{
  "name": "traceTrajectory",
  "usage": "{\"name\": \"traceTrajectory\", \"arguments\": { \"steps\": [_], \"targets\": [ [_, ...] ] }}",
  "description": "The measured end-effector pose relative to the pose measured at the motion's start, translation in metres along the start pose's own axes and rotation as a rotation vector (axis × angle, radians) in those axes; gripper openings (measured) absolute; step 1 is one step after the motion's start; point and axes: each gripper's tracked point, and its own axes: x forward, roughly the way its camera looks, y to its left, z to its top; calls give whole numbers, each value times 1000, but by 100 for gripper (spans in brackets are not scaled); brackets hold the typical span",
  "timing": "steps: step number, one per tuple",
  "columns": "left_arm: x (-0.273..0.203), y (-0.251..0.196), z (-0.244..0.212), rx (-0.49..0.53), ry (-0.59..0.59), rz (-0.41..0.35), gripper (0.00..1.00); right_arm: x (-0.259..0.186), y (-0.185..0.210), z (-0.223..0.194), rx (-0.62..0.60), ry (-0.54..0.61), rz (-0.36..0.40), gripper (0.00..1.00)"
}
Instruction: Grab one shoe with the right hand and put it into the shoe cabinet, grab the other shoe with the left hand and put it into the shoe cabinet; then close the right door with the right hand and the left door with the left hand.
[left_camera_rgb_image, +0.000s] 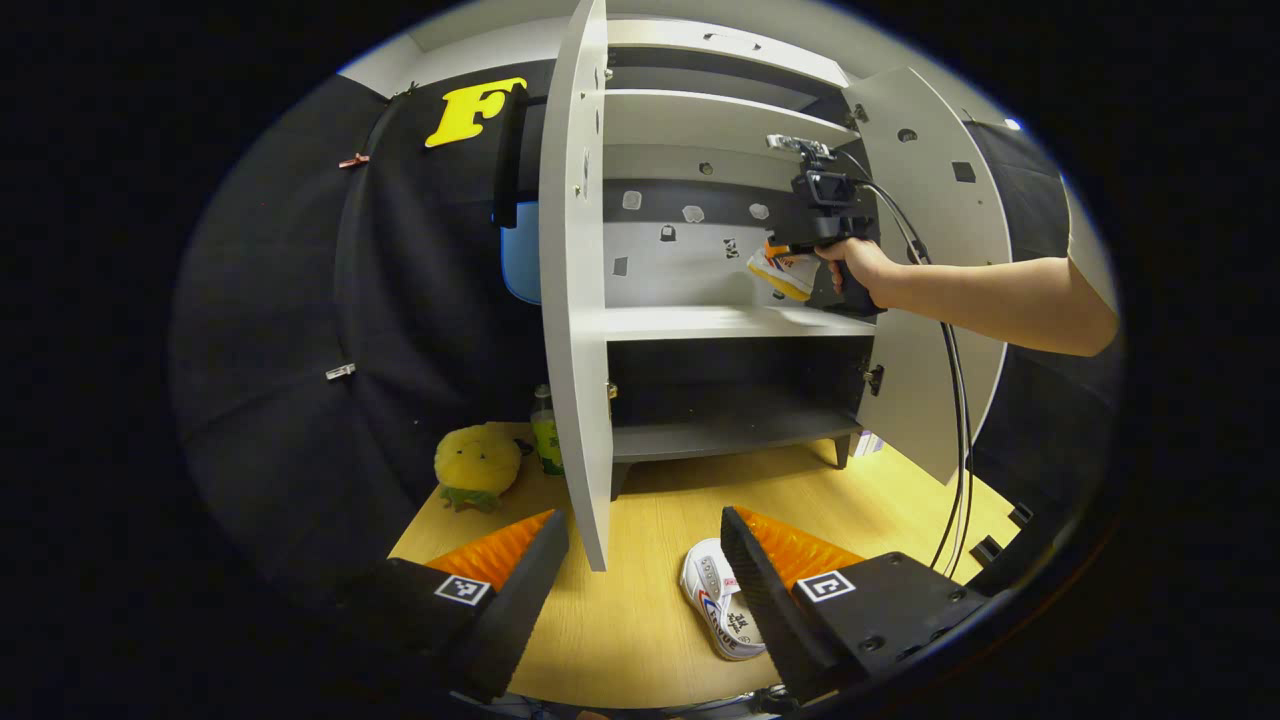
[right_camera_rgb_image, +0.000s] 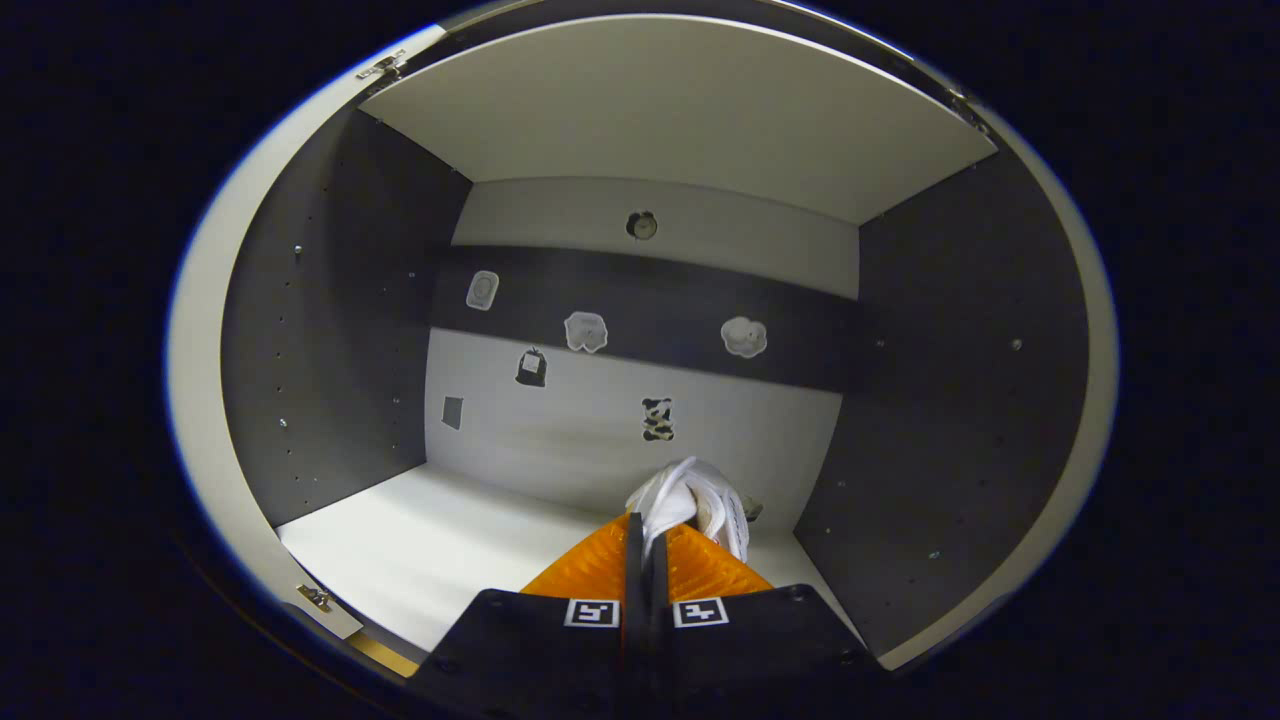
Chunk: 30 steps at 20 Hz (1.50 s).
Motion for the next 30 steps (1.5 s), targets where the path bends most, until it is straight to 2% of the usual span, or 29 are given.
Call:
{"name": "traceTrajectory", "arguments": {
  "steps": [4,8,14,16,18,19,21,22,23,25,27,30],
  "targets": [
    [5,-6,11,-80,-8,37,96,28,4,-28,-37,86,13,5],
    [5,-10,19,-56,-29,72,97,34,19,-45,64,166,58,5],
    [0,-21,22,-79,-35,81,96,30,22,-48,127,205,41,8],
    [-3,-22,23,-72,-42,88,96,21,27,-44,153,214,51,16],
    [-6,-22,21,-67,-43,89,96,10,26,-32,146,192,50,33],
    [-6,-21,21,-66,-41,89,97,2,28,-25,144,176,57,45],
    [-9,-20,18,-60,-42,84,96,-20,34,-18,138,165,73,53],
    [-9,-19,18,-53,-44,79,97,-34,38,-17,136,160,84,65],
    [-8,-18,16,-44,-42,71,96,-46,42,-15,131,144,99,85],
    [-7,-16,10,-24,-35,57,96,-72,36,-10,105,109,78,99],
    [-6,-16,4,-22,-26,33,96,-102,33,-2,94,63,88,98],
    [-2,-20,-17,-36,22,-22,97,-150,23,4,113,-4,64,98]
  ]
}}
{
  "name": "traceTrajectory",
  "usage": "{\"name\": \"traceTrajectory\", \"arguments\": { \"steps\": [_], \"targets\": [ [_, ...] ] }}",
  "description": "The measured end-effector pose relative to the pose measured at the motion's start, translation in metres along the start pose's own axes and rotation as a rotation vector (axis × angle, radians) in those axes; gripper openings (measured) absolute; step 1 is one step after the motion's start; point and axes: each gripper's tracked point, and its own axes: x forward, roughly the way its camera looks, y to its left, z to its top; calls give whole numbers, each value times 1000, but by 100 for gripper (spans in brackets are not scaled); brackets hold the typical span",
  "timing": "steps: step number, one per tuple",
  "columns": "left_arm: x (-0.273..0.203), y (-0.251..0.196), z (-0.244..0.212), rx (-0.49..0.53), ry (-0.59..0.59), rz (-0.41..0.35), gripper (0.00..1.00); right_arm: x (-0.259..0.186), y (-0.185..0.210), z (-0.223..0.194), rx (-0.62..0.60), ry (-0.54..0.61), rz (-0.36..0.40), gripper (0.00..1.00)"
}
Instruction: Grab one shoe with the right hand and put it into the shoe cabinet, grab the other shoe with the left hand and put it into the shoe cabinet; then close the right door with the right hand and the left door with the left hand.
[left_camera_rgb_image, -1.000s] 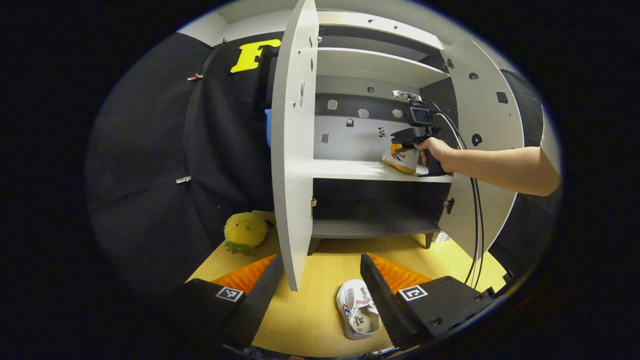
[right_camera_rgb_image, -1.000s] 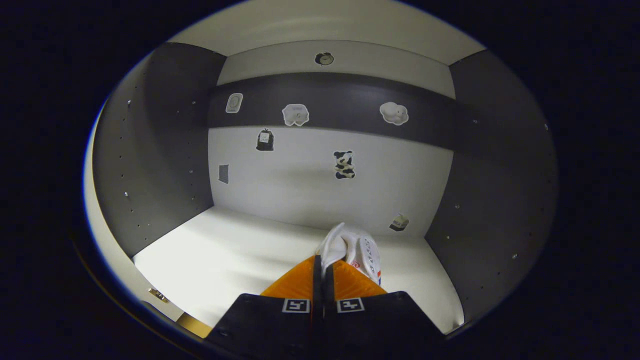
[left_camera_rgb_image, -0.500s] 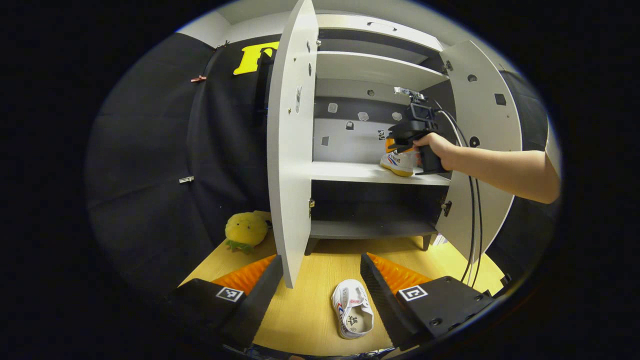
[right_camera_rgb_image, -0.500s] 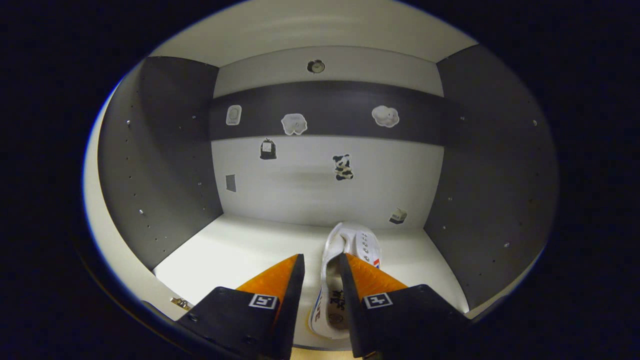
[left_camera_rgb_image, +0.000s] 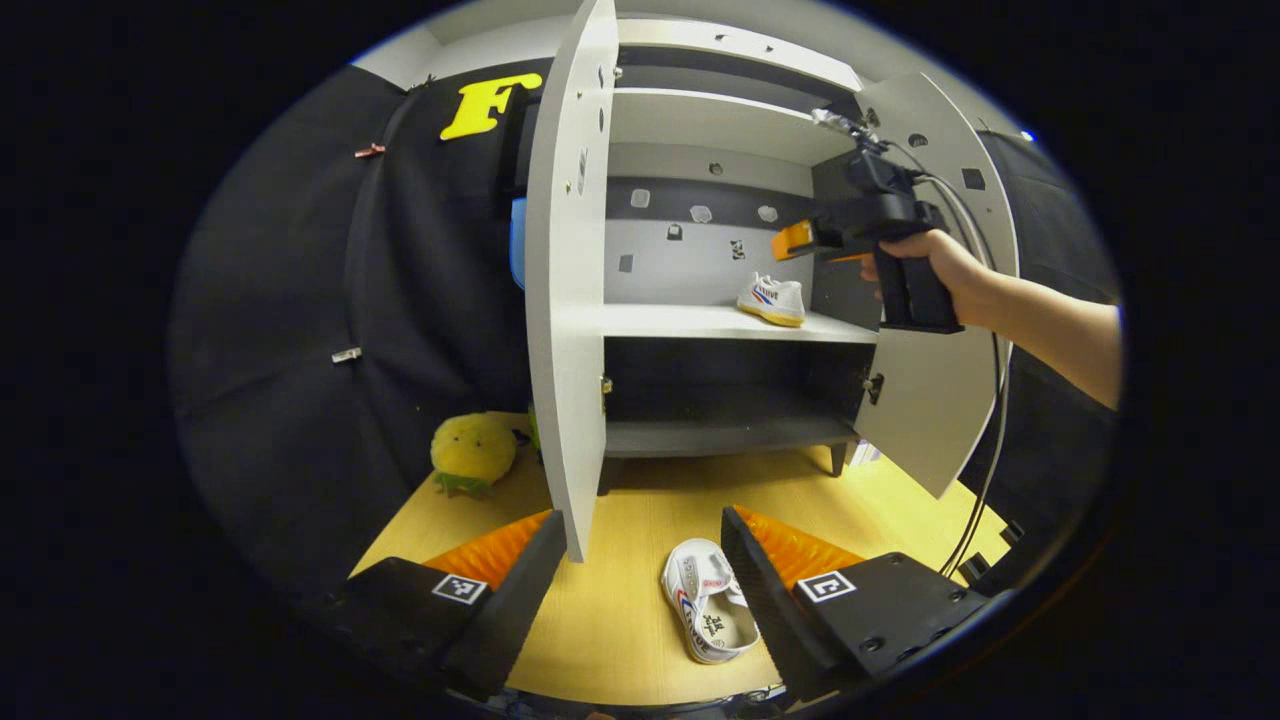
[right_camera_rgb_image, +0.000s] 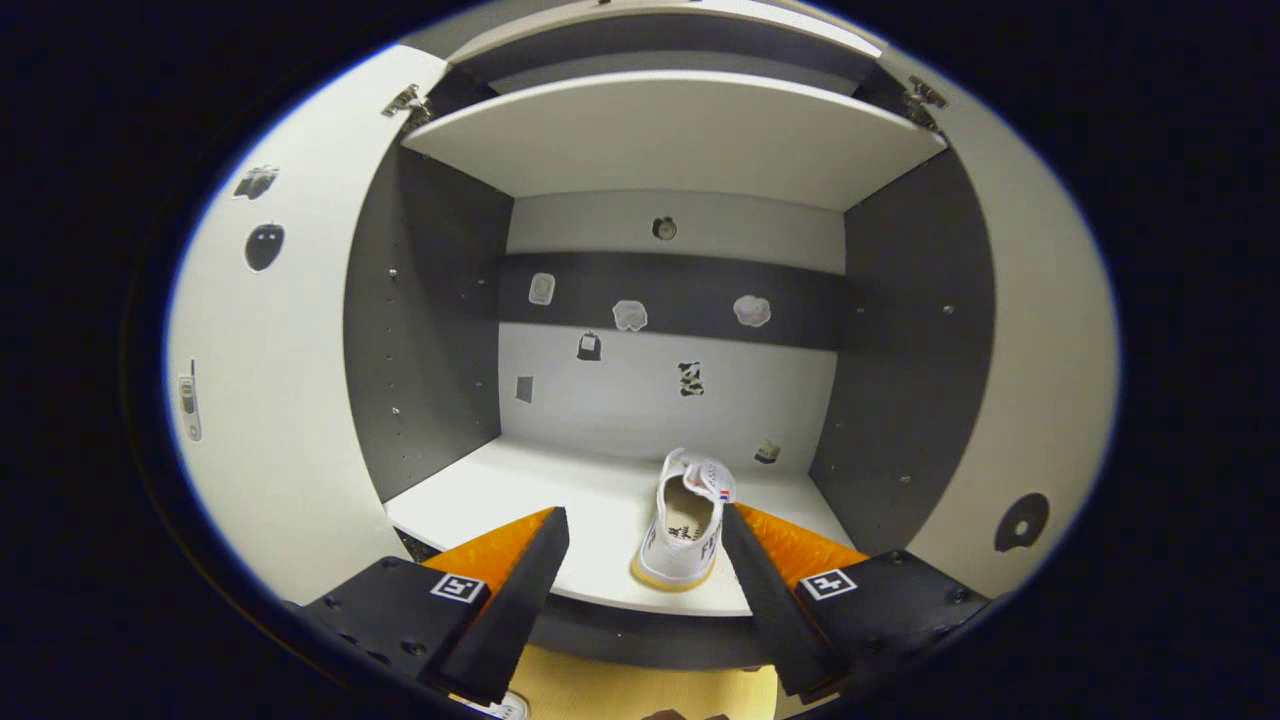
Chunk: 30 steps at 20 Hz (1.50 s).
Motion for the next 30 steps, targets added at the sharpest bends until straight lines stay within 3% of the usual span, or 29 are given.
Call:
{"name": "traceTrajectory", "arguments": {
  "steps": [4,8,16,22,26,28,30],
  "targets": [
    [6,-6,-27,-31,77,-68,97,-79,-10,-28,55,-18,-53,98],
    [20,-9,-61,37,146,-130,96,-146,-22,-74,102,8,-120,98],
    [65,-24,-158,69,358,-233,97,-233,-36,-189,153,232,-245,98],
    [113,-43,-193,53,455,-258,97,-269,-34,-229,130,315,-293,98],
    [145,-34,-201,116,474,-192,96,-284,-42,-241,118,342,-325,98],
    [153,-39,-201,109,480,-193,84,-286,-43,-247,123,356,-322,99],
    [156,-49,-203,98,493,-203,66,-283,-42,-249,119,371,-303,98]
  ]
}}
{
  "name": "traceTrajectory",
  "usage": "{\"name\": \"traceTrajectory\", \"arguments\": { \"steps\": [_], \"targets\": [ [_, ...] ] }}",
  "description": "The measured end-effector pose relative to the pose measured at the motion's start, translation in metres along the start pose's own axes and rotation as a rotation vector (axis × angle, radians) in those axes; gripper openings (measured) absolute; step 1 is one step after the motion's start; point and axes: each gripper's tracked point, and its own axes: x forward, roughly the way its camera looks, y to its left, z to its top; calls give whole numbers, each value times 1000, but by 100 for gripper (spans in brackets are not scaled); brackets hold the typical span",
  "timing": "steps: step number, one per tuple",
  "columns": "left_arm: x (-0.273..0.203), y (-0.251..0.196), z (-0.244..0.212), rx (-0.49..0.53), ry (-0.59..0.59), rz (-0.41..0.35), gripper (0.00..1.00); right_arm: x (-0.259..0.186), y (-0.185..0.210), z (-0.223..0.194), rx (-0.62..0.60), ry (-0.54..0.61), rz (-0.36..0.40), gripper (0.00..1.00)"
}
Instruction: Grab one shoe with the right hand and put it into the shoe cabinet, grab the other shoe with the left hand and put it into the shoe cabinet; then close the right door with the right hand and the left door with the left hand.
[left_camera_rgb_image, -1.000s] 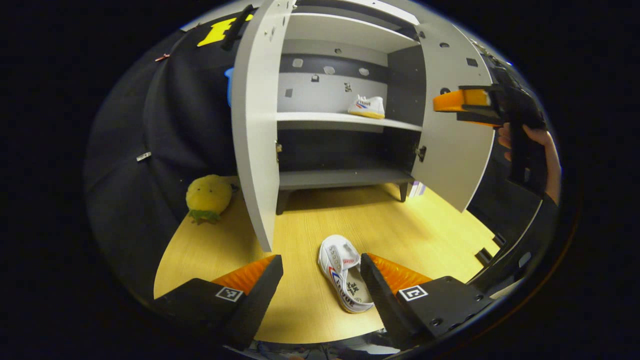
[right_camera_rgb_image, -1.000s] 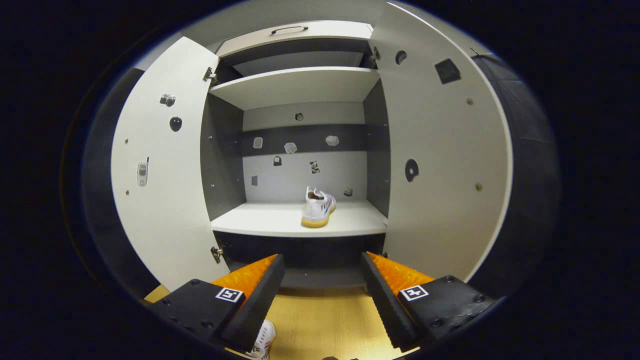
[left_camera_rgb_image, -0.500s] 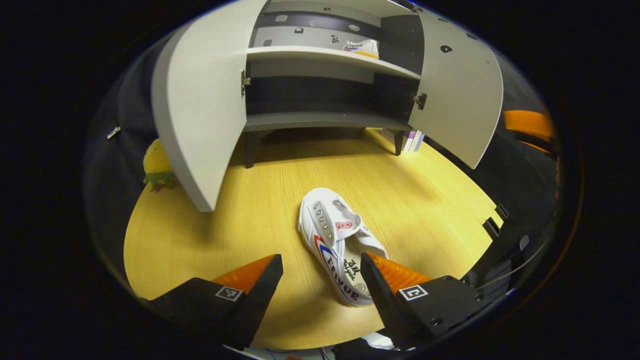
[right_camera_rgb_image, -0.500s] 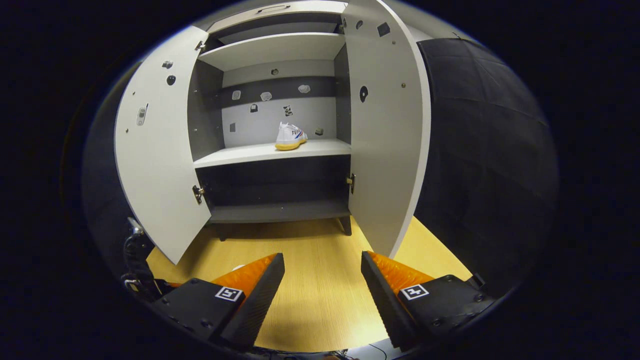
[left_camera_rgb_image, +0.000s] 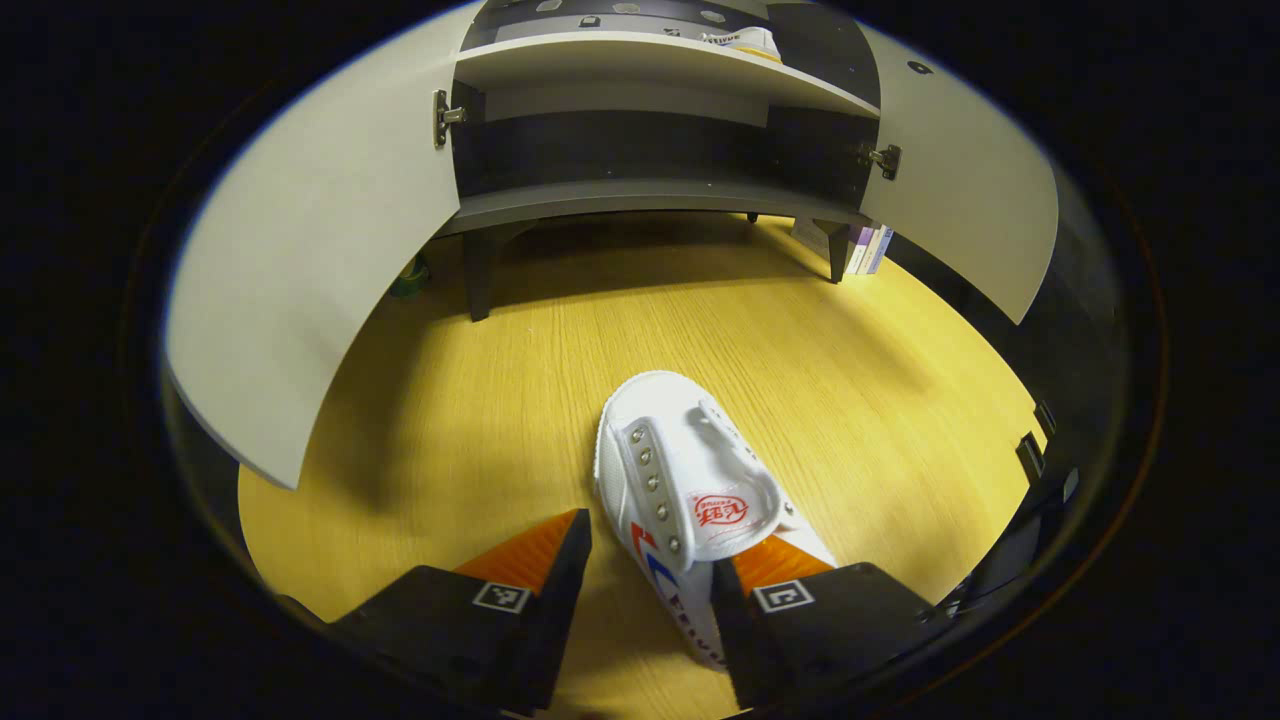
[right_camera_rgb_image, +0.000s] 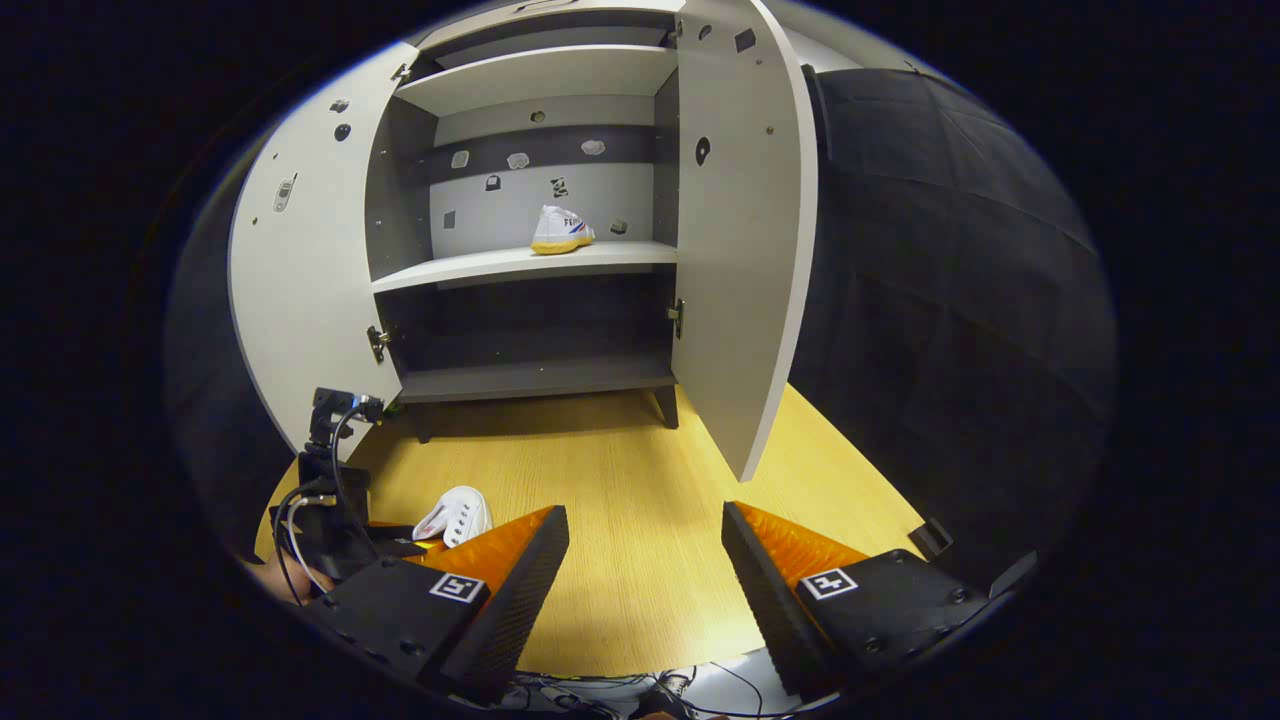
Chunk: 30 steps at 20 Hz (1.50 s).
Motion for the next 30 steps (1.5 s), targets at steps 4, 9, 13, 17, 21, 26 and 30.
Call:
{"name": "traceTrajectory", "arguments": {
  "steps": [4,9,13,17,21,26,30],
  "targets": [
    [4,7,0,46,27,100,44,8,6,1,-34,9,53,98],
    [6,27,0,19,53,154,6,18,12,5,-74,10,117,99],
    [-2,22,8,-12,34,146,5,26,14,8,-95,8,163,98],
    [-24,13,33,-11,-16,155,5,31,16,12,-110,-8,193,98],
    [-61,5,78,-55,-79,151,5,33,11,15,-109,-23,209,99],
    [-117,-5,160,-67,-173,143,5,36,1,32,-81,-84,220,99],
    [-152,-1,244,-82,-277,177,5,38,-2,45,-71,-136,249,98]
  ]
}}
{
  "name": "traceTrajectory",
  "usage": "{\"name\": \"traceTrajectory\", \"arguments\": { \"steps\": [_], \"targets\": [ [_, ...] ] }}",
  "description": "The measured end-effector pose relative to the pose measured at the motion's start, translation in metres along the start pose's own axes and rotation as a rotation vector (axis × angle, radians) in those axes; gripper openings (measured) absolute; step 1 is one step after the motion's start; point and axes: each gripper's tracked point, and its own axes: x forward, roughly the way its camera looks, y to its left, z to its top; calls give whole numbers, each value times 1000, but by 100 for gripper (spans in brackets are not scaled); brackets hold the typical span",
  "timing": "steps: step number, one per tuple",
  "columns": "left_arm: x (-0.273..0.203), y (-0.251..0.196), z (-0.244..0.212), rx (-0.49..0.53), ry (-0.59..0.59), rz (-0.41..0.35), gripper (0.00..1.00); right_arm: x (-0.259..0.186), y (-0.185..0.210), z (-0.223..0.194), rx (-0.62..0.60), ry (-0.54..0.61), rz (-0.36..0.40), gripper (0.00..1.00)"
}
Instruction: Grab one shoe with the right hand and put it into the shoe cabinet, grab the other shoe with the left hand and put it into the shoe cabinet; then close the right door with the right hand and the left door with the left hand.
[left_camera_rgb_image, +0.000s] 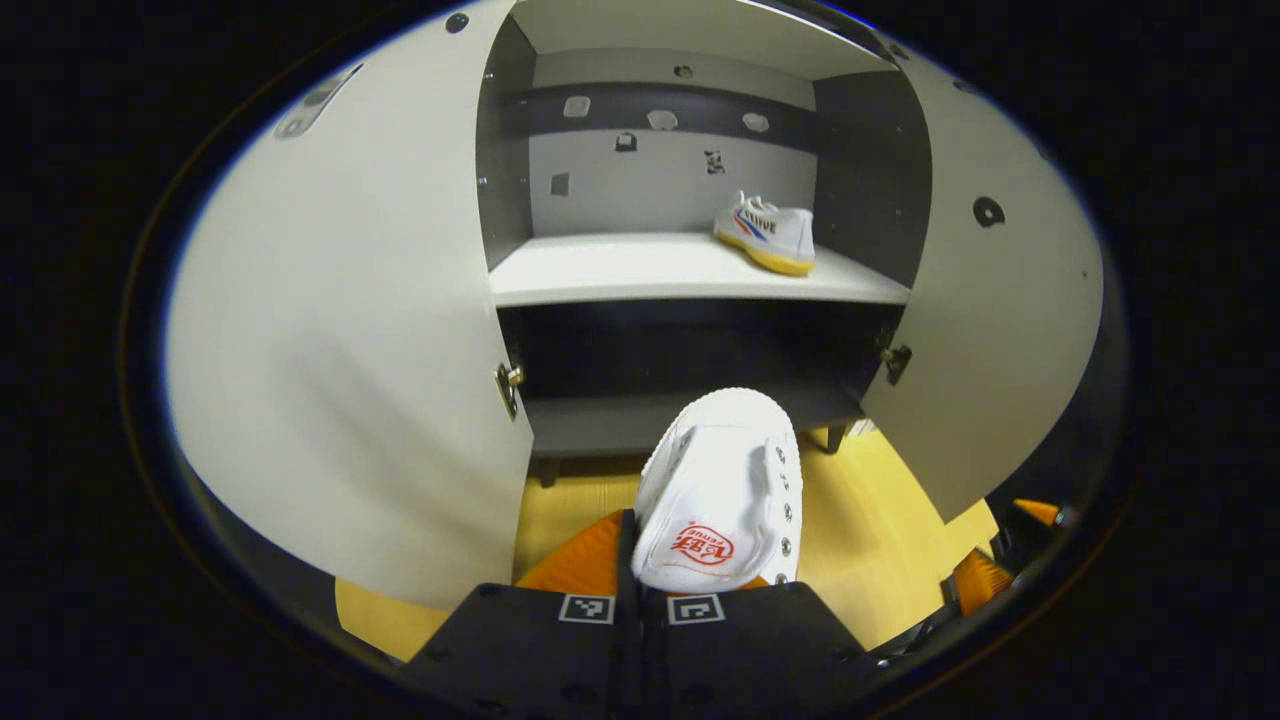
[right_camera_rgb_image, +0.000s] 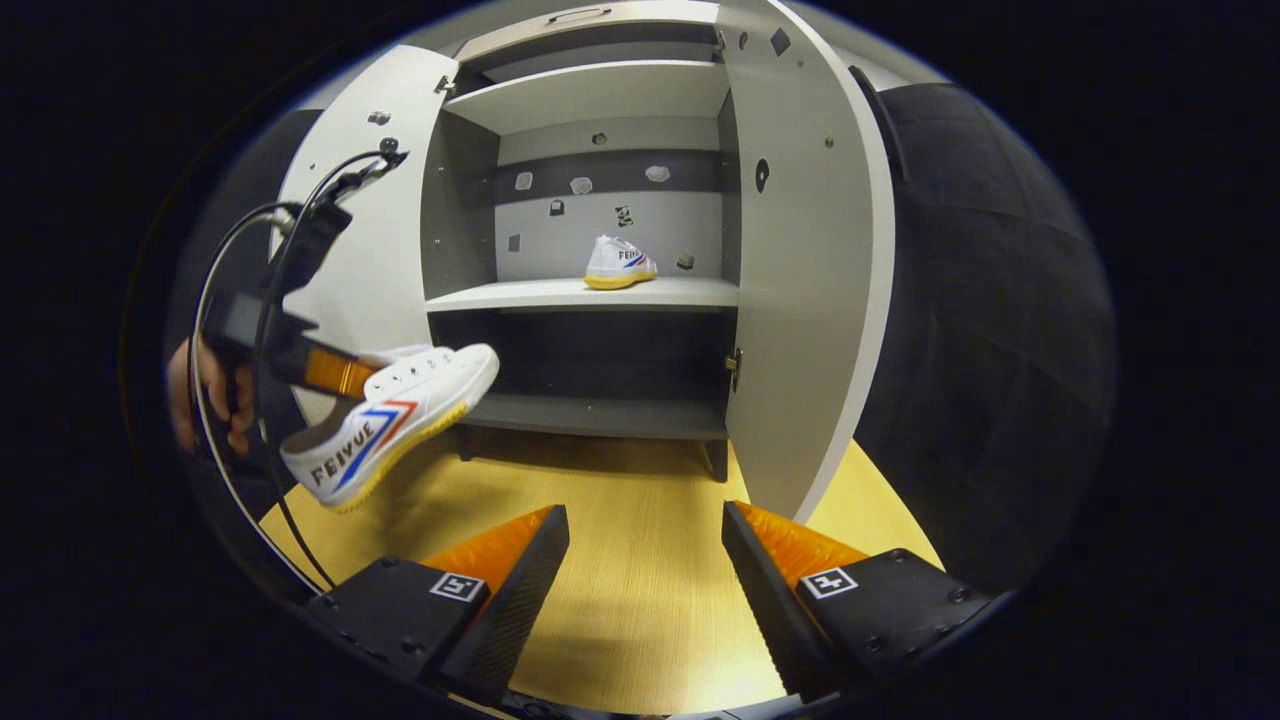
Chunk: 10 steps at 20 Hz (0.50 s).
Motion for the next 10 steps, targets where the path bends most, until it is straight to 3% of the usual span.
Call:
{"name": "traceTrajectory", "arguments": {
  "steps": [4,10],
  "targets": [
    [12,5,88,18,-94,39,5,0,-1,-1,-20,-12,44,99],
    [63,17,183,-29,-122,123,5,8,5,2,-1,-24,102,98]
  ]
}}
